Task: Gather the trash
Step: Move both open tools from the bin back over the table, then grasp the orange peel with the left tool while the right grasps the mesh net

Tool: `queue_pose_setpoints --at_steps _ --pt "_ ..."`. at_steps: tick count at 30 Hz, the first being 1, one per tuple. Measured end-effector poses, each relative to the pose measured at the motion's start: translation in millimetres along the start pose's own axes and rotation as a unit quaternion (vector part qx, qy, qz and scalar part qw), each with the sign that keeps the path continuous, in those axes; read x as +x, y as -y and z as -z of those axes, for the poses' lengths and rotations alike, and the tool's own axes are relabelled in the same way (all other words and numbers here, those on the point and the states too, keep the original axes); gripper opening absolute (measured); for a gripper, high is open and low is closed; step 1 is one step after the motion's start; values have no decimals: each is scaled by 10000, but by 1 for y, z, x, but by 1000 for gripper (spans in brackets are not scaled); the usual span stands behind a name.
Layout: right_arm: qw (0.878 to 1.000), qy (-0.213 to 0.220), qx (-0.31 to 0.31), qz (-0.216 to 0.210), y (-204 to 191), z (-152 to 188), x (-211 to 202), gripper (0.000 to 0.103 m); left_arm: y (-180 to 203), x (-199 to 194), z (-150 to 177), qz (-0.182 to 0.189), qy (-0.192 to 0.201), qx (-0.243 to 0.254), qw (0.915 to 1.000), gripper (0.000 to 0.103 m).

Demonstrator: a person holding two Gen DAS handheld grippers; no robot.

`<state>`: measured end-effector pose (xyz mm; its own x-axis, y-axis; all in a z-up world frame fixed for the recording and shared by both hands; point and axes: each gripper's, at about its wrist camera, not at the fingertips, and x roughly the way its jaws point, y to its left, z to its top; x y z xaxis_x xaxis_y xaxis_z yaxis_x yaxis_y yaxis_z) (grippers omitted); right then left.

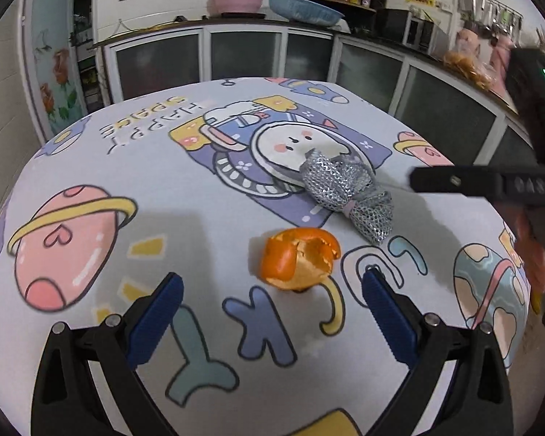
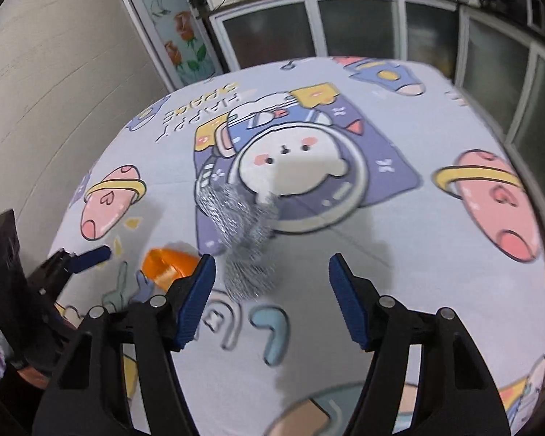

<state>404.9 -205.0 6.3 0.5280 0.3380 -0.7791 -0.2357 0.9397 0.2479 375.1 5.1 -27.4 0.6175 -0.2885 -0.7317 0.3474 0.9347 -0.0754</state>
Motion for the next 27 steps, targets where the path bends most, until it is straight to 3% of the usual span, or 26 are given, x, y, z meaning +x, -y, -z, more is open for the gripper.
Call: queue_pose_setpoints --at_steps 5,14,19,21,24,26,27 --pt "9997 -214 46 -135 -6 -16 21 60 -5 21 -5 97 -276 -45 9996 95" --pt "9981 -494 117 -352 -13 -26 50 59 1 47 -17 226 -425 -22 9988 95" --pt "9970 -730 51 -260 -14 -30 66 48 0 54 -20 288 -459 -75 9985 95" --pt "9963 -809 11 -295 -15 -30 70 42 0 55 -20 218 -425 -29 9989 89" --pt "9962 -838 -101 -223 -20 -30 72 28 -2 57 -21 189 -413 -36 9990 70" --pt "9960 -862 -45 -234 -19 -30 74 20 -4 56 -22 245 -408 -71 9988 45" --pt "9960 -858 -39 -245 -19 -30 74 19 -5 56 -22 299 -411 -94 9987 38"
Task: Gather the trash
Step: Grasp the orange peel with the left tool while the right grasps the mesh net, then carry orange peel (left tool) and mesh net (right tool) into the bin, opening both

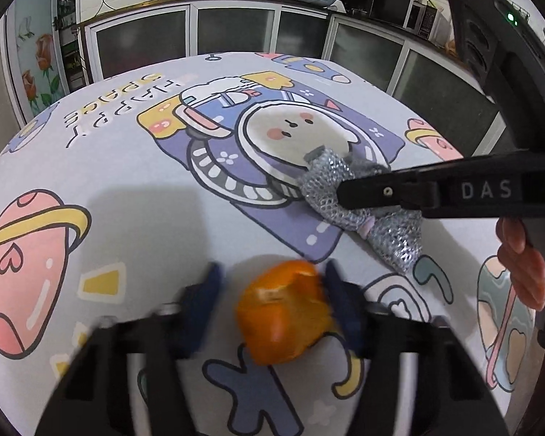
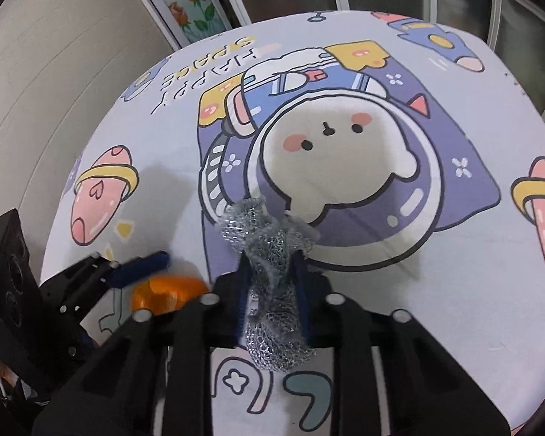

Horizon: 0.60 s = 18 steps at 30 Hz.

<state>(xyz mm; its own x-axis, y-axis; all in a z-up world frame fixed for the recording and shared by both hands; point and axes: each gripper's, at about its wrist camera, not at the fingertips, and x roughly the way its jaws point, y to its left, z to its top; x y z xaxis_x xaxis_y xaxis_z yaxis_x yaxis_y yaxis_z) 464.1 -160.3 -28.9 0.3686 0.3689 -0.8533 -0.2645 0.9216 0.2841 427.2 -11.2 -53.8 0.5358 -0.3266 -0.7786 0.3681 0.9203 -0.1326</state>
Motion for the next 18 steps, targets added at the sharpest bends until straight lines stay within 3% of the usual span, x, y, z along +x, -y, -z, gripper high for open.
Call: queue_pose_setpoints --at_steps 2,4,12,18 --pt "10000 67 13 41 0 1 -1 16 -1 -2 0 54 26 -40 10000 19" --pt "9999 104 77 -6 2 1 -3 15 -2 -6 -1 34 95 -61 9999 15" --pt "9992 367 140 -105 1 8 -30 15 -11 -36 4 117 316 -263 9991 13" --pt "9977 647 143 -160 2 31 -71 15 -11 -69 18 184 485 -286 9982 13"
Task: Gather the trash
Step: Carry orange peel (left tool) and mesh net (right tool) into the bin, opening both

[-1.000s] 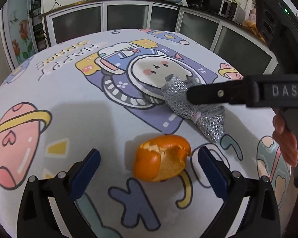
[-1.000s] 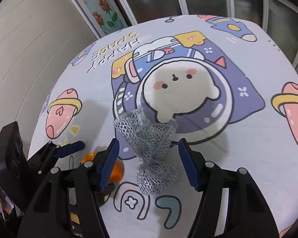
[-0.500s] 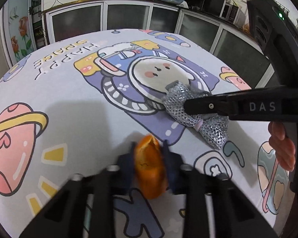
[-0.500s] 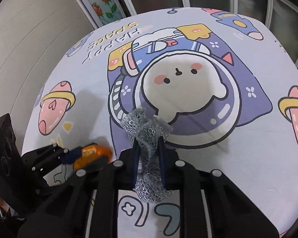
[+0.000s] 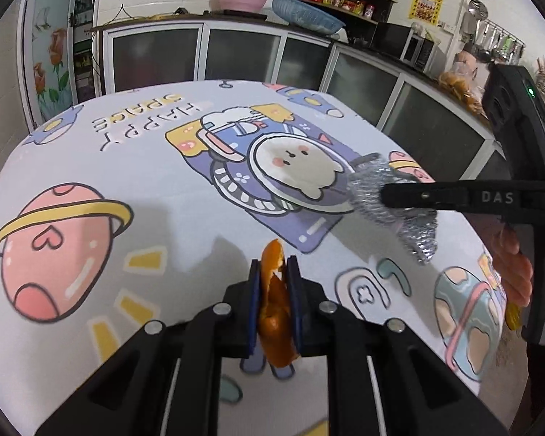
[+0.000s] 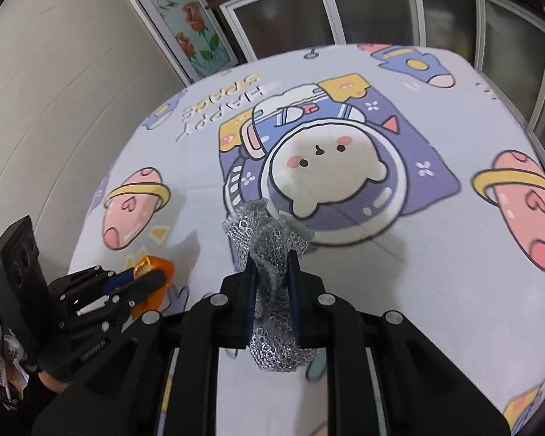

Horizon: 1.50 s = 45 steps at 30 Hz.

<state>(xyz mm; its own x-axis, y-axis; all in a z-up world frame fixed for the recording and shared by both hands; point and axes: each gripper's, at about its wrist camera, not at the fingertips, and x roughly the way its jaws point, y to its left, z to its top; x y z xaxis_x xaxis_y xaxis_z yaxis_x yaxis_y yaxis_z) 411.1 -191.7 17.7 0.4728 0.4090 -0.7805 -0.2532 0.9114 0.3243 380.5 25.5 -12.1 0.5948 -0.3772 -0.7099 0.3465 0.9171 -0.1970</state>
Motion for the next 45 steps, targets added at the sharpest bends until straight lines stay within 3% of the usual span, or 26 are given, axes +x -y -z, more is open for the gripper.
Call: queue_pose_setpoints --at_steps 11,19,22,28,35,40,45 --pt "9984 470 255 206 17 90 -98 15 27 -53 49 351 182 119 9991 13" --pt "9932 756 723 501 48 180 -167 15 89 -78 79 930 269 562 9937 14" --pt "9885 855 937 818 65 222 -193 15 127 -81 90 1210 215 861 9887 14" --pt "9784 1017 1397 1138 93 293 -234 15 213 -75 112 1877 -29 1487 9709 14" --pt "9616 1132 1913 1608 122 369 -275 15 306 -66 141 2547 -305 2234 9404 14" --pt "9507 1114 2174 1908 138 407 -282 15 358 -50 161 2808 -588 2632 9211 14" --pt "9413 981 2433 2125 157 436 -275 15 394 -30 181 2959 -843 2845 9080 14"
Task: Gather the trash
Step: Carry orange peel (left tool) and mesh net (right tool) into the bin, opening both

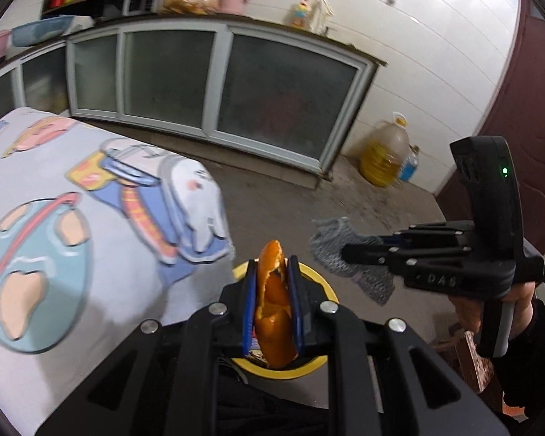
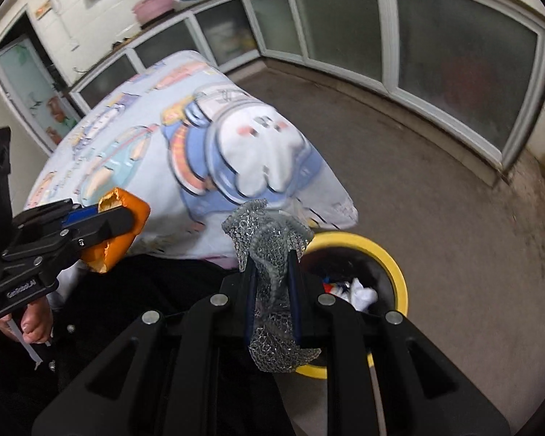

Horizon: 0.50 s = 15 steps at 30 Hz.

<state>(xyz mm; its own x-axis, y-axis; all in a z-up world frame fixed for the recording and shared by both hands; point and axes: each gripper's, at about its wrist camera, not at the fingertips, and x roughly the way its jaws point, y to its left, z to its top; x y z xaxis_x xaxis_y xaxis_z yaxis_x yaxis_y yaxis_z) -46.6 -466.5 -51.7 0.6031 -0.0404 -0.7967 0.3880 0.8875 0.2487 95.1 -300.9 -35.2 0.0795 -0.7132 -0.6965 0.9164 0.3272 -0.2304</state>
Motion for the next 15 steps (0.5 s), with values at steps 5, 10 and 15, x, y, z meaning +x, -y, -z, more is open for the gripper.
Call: queue_pose_setpoints --at_steps 5,10,15 --pt "9994 -152 241 195 24 15 17 15 14 35 4 138 -288 39 9995 14" --pt "9978 -322 510 277 46 27 32 15 19 60 13 141 -555 25 9984 14" --pt "9954 -536 669 436 58 37 47 15 22 79 16 82 -707 23 9975 14"
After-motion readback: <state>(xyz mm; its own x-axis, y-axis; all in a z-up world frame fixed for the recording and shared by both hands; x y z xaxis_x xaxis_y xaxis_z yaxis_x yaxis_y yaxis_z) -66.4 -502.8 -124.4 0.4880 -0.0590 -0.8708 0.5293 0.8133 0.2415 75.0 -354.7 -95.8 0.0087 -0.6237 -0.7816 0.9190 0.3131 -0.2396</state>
